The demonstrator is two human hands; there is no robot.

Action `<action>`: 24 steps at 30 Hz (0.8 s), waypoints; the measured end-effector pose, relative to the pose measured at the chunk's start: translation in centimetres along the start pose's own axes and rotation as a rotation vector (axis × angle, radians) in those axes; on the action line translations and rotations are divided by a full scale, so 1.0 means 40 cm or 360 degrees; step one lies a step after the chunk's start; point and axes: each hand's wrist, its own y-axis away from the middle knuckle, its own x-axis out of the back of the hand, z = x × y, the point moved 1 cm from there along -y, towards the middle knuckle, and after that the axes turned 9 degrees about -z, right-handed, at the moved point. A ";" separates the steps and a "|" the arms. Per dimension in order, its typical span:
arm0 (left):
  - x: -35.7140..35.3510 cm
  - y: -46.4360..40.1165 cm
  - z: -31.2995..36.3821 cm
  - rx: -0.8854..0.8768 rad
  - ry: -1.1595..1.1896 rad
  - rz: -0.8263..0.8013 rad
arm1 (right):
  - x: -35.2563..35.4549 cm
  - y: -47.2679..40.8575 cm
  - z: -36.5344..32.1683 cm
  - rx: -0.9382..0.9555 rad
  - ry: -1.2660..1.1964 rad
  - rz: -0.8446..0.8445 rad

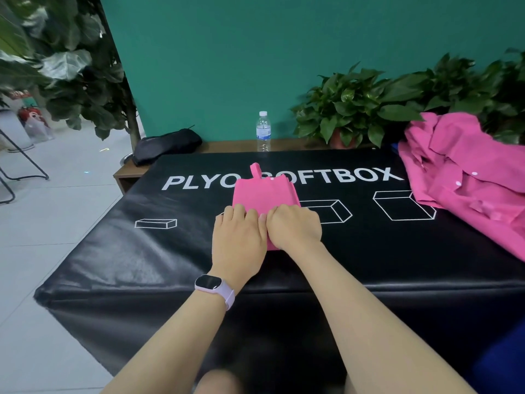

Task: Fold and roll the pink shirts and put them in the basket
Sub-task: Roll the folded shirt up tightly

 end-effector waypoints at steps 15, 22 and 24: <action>0.030 -0.078 -0.010 -0.0103 0.0005 -0.0645 | -0.055 0.121 -0.008 -0.0106 -0.0037 0.0456; 0.089 0.034 0.009 -0.0266 -0.0011 -0.0540 | -0.082 0.210 -0.003 -0.0067 -0.0020 0.0857; 0.109 0.064 0.014 -0.0321 -0.0048 -0.0457 | -0.091 0.233 -0.002 -0.0008 -0.0014 0.0935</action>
